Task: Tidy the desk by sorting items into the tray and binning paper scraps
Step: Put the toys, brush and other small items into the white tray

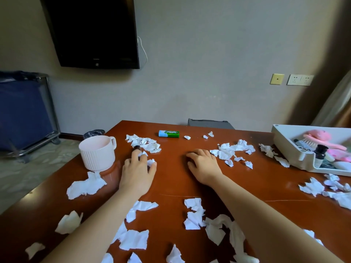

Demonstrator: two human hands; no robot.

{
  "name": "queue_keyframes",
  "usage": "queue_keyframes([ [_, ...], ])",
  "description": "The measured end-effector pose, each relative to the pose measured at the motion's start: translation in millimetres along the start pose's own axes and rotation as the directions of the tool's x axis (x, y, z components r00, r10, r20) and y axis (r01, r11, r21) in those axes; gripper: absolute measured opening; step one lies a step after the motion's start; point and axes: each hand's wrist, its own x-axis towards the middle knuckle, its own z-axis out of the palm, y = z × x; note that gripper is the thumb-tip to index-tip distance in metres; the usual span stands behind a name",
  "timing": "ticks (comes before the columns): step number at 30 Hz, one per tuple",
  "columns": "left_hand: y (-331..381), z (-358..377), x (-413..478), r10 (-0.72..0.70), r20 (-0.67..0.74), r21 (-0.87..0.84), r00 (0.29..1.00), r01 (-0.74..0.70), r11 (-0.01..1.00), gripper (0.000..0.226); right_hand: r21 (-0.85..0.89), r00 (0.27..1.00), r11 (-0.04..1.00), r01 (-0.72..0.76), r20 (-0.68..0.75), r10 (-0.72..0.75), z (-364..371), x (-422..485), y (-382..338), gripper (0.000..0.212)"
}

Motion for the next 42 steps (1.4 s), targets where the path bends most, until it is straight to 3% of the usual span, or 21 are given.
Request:
queue_keyframes([
  [5, -1.8, 1.6, 1.6, 0.039, -0.122, -0.144, 0.992, -0.057, 0.988, 0.031, -0.022, 1.0, 1.0, -0.014, -0.012, 0.014, -3.7, 36.3, -12.1, 0.046],
  [9, -3.0, -1.3, 7.1, -0.039, -0.121, -0.136, 0.992, 0.022, 0.991, 0.027, -0.084, 1.0, 0.996, 0.026, 0.007, -0.026, 4.5, 67.1, -28.3, 0.054],
  [14, -6.0, -2.2, 11.1, -0.097, -0.131, -0.16, 0.987, 0.075, 0.984, 0.03, -0.13, 1.0, 0.991, 0.012, 0.011, -0.01, 17.3, 100.6, -40.2, 0.06],
  [18, -9.1, 0.3, 12.7, -0.057, -0.142, -0.183, 0.988, 0.03, 0.983, 0.048, -0.175, 0.998, 0.985, 0.003, 0.055, 0.007, 20.2, 117.3, -41.6, 0.059],
  [23, -14.0, 0.2, 14.8, -0.037, -0.116, -0.186, 0.993, 0.015, 0.982, 0.053, -0.21, 0.991, 0.978, 0.011, 0.135, 0.018, 16.4, 127.7, -43.7, 0.057],
  [30, -14.5, 0.1, 15.3, -0.009, -0.05, -0.16, 0.999, 0.001, 0.987, 0.046, -0.124, 0.999, 0.992, 0.018, 0.031, -0.014, 14.3, 113.5, -45.3, 0.05],
  [37, -15.9, -1.0, 16.8, -0.002, -0.059, -0.131, 0.998, -0.006, 0.991, 0.037, -0.108, 0.977, 0.993, 0.049, -0.203, -0.07, 17.1, 59.0, -36.6, 0.04],
  [42, -13.9, -3.9, 14.5, 0.042, -0.045, -0.065, 0.998, -0.045, 0.997, 0.043, -0.068, 0.962, 0.995, 0.07, -0.259, -0.086, 11.8, 24.9, -35.7, 0.032],
])
